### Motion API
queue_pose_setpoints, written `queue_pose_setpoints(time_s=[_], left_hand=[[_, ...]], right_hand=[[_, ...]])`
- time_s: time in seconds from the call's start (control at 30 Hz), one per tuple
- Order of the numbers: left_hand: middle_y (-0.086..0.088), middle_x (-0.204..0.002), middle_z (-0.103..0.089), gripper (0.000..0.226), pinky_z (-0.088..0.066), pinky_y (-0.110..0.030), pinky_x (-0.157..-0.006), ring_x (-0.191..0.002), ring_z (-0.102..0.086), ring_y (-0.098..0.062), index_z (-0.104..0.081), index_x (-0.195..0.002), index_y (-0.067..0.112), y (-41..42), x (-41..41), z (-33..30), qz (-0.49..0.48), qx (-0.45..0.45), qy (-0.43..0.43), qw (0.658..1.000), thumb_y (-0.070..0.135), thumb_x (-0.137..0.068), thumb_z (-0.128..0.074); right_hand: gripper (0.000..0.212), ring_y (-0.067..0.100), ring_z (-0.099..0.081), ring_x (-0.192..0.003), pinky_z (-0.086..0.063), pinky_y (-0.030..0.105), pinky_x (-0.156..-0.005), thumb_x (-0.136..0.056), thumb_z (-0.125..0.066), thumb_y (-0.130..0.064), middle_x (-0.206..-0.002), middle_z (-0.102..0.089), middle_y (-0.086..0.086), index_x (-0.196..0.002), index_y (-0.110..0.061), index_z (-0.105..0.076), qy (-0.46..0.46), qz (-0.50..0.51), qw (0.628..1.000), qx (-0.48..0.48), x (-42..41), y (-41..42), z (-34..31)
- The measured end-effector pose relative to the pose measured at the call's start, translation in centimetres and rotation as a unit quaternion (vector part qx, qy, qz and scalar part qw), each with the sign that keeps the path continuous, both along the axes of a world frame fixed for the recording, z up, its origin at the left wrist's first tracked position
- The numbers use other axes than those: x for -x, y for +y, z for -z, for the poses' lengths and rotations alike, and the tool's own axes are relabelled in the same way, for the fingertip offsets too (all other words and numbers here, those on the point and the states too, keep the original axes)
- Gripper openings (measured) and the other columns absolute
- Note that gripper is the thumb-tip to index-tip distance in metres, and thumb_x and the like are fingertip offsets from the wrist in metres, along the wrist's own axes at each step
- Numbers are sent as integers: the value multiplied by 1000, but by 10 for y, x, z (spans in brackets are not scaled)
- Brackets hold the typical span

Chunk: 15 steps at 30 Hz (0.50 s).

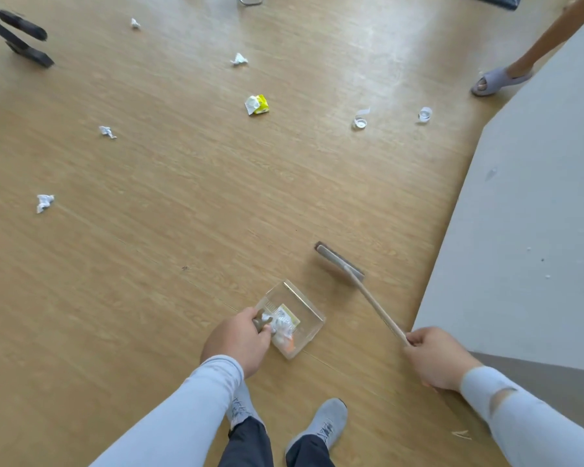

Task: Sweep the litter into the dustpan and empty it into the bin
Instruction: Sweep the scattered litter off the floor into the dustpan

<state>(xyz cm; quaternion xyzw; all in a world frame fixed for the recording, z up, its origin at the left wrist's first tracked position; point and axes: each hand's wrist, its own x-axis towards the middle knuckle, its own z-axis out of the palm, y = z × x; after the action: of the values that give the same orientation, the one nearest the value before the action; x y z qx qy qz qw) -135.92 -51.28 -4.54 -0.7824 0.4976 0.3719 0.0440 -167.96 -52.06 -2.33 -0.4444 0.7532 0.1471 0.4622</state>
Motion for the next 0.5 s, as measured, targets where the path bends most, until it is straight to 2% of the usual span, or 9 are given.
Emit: queue_pose_setpoints(time_s=[0.07, 0.13, 0.2, 0.3, 0.37, 0.5], left_hand=[[7, -105, -73, 32, -51, -31, -75, -96, -68, -23, -63, -123, 31, -1, 1, 0, -2, 3, 1, 1000, 44, -95, -56], [7, -103, -74, 29, -55, -33, -79, -95, -68, -24, -64, -118, 31, 0, 0, 1, 0, 4, 1, 1000, 44, -94, -55], [7, -101, -74, 27, -57, -36, -81, -93, -69, -24, -64, -115, 30, 2, -1, 1, 3, 4, 3, 1000, 44, -93, -55], [6, -97, -73, 20, -58, -37, -77, -88, -68, -24, -63, -109, 32, 6, -3, 0, 8, 1, 10, 1000, 43, -94, -55], [5, -95, -73, 18, -59, -38, -79, -87, -68, -24, -63, -106, 31, 10, -5, -2, 8, -2, 24, 1000, 41, -95, -55], [6, -105, -74, 23, -57, -35, -83, -95, -69, -24, -64, -113, 35, 19, -22, -23, 15, -18, 50, 998, 42, -94, -54]], right_hand=[[17, 17, -60, -56, -43, 22, -47, -90, -56, -23, -68, -63, 1, -92, -14, -70, 7, -51, 999, -14, -24, 0, 14], [13, 14, -57, -49, -41, 20, -44, -90, -56, -22, -62, -61, -1, -86, -14, -66, -6, -73, 996, -49, -37, 4, 12], [13, 14, -51, -37, -44, 18, -43, -89, -56, -17, -50, -60, 0, -90, -12, -68, -46, -43, 994, -91, -32, 4, -5], [25, 16, -45, -31, -42, 20, -36, -91, -56, -8, -52, -61, 8, -112, -12, -67, -102, 53, 985, -126, -12, 2, -47], [25, 16, -43, -31, -38, 19, -34, -92, -54, -5, -53, -59, 10, -112, -12, -67, -118, 93, 981, -125, -8, 4, -73], [25, 15, -43, -30, -37, 19, -33, -92, -52, -3, -52, -57, 9, -112, -7, -67, -110, 122, 983, -84, -23, 10, -115]])
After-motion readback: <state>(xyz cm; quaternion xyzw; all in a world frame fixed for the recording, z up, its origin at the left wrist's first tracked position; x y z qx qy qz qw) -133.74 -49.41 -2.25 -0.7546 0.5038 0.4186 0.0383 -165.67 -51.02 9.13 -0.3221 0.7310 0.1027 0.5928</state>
